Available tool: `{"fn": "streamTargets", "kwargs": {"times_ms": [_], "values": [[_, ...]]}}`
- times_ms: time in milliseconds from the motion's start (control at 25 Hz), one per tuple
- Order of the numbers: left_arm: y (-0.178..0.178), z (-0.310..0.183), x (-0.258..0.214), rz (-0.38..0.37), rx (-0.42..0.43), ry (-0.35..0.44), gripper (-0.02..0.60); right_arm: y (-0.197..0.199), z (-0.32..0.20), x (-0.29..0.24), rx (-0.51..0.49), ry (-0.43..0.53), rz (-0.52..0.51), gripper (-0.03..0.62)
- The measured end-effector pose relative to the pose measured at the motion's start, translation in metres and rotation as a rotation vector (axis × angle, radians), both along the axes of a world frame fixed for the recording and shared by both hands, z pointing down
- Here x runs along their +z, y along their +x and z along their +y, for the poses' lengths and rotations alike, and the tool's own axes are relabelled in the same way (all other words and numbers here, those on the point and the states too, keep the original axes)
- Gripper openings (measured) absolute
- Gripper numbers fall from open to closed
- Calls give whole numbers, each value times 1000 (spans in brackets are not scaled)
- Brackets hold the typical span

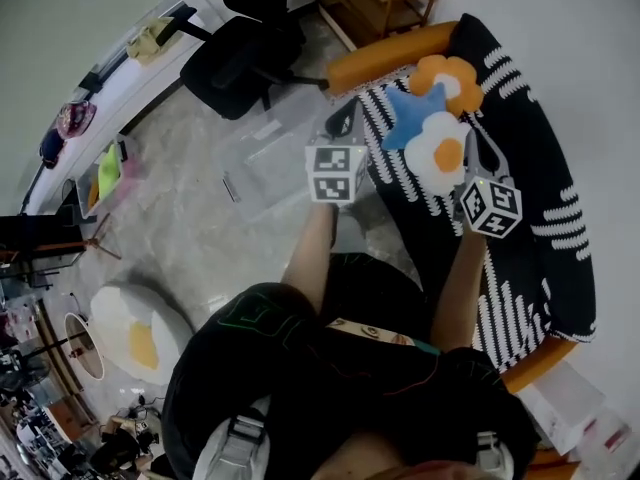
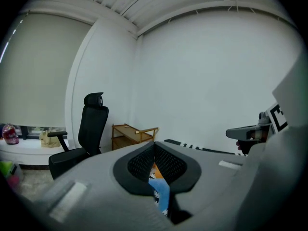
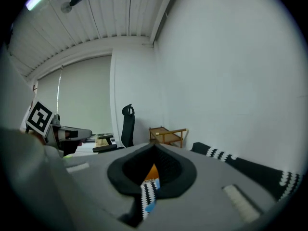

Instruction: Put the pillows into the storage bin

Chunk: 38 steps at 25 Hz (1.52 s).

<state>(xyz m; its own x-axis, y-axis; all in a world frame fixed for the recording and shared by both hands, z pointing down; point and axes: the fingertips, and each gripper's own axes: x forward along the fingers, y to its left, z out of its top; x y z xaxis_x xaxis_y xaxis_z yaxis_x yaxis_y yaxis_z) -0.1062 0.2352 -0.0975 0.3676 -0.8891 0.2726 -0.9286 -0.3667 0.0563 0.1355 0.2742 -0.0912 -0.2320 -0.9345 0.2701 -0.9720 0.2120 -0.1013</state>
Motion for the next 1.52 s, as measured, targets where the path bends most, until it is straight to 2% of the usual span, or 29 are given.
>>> {"fn": "streamTargets", "kwargs": {"times_ms": [160, 280, 360, 480, 600, 720, 1080, 1320, 1520], "values": [[-31, -49, 24, 0, -4, -59, 11, -46, -60, 13, -46, -32, -6, 3], [-44, -81, 38, 12, 16, -91, 11, -69, -96, 14, -65, -52, 53, 3], [-47, -101, 46, 20, 30, -107, 11, -67, -113, 16, -29, -63, 77, 3], [-40, -120, 62, 24, 58, -140, 11, -43, -118, 32, 81, -103, 76, 3], [-13, -127, 81, 10, 121, -193, 11, -9, -110, 57, 170, -166, 68, 3], [30, -131, 98, -25, 196, -217, 11, 27, -99, 77, 239, -202, 44, 3], [161, -92, 153, -130, 418, -316, 11, 132, -32, 131, 433, -299, -54, 3], [211, -51, 207, -253, 500, -378, 11, 183, 23, 197, 538, -372, -150, 3], [222, -36, 262, -345, 506, -459, 11, 202, 46, 268, 602, -450, -234, 3]]}}
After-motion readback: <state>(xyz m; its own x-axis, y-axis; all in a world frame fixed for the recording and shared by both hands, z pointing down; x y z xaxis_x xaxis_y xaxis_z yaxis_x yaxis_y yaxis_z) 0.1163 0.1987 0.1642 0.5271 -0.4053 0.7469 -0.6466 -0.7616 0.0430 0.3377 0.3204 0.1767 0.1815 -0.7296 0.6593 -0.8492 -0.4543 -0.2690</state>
